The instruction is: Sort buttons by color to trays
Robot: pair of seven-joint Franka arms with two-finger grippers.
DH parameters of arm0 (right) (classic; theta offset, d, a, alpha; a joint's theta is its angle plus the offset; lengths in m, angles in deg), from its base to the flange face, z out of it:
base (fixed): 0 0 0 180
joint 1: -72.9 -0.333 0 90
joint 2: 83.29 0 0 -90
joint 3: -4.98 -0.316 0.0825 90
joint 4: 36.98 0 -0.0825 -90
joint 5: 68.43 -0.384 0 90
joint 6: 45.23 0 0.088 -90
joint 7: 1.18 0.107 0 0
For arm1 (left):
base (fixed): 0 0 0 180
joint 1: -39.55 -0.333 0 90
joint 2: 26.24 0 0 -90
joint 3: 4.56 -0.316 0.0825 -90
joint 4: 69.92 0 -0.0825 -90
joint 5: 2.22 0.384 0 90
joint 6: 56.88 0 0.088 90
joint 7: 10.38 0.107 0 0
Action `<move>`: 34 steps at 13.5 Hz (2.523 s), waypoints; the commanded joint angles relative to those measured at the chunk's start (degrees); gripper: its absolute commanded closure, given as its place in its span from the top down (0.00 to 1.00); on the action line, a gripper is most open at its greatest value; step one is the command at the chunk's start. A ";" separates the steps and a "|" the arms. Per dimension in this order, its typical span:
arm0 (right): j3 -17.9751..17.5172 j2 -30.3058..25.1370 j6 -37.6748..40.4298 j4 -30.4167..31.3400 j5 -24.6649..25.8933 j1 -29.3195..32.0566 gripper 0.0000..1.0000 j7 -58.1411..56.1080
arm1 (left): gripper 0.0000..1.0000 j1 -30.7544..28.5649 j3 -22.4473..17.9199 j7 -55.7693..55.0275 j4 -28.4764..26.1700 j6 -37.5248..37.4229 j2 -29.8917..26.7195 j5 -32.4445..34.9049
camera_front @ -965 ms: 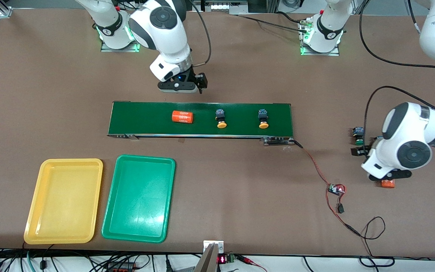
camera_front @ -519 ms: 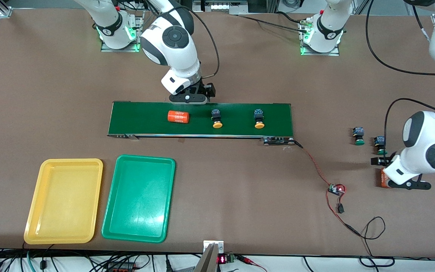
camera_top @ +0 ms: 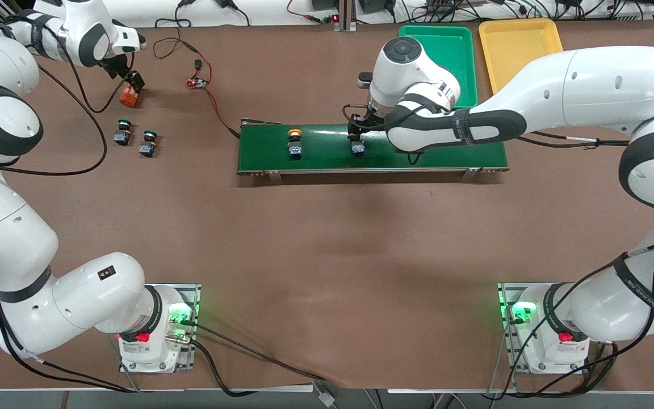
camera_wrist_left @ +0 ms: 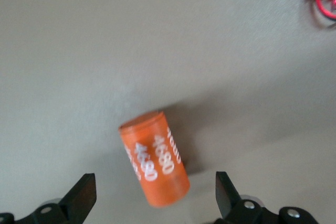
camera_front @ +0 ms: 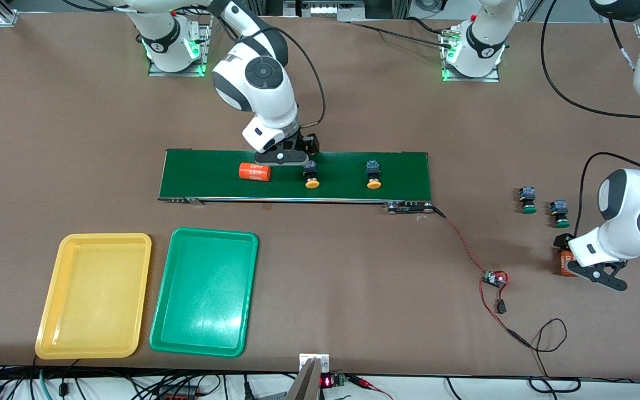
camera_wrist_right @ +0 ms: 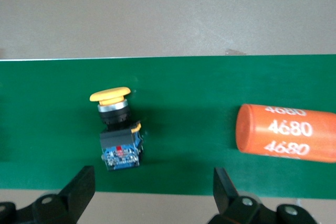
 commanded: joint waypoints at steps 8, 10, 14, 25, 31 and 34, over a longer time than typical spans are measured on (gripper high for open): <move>3.85 5.40 -0.16 -3.16 3.62 -3.20 1.00 1.62 | 1.00 -1.98 -1.73 -1.09 0.75 5.12 3.98 -6.23; 4.20 6.64 -0.17 -4.03 3.81 -3.20 1.00 1.62 | 0.65 -1.98 -1.73 -2.22 1.10 5.04 4.25 -6.32; 4.29 7.43 -0.25 -4.56 3.72 -3.12 0.84 1.45 | 0.07 -1.90 -1.11 -4.34 1.81 4.33 3.63 -7.45; 16.83 2.88 17.23 -16.51 -4.08 0.13 0.06 -27.68 | 0.08 -4.71 28.41 6.53 -1.43 -35.39 -2.35 -8.16; 26.25 -3.03 20.93 -16.60 -10.35 8.65 0.09 -55.73 | 0.03 0.63 35.89 16.31 -9.61 -34.96 -1.73 -11.68; 27.14 0.04 18.57 -16.60 -9.91 15.32 0.09 -64.37 | 0.03 6.62 35.54 15.43 -12.59 -30.24 -1.47 -11.50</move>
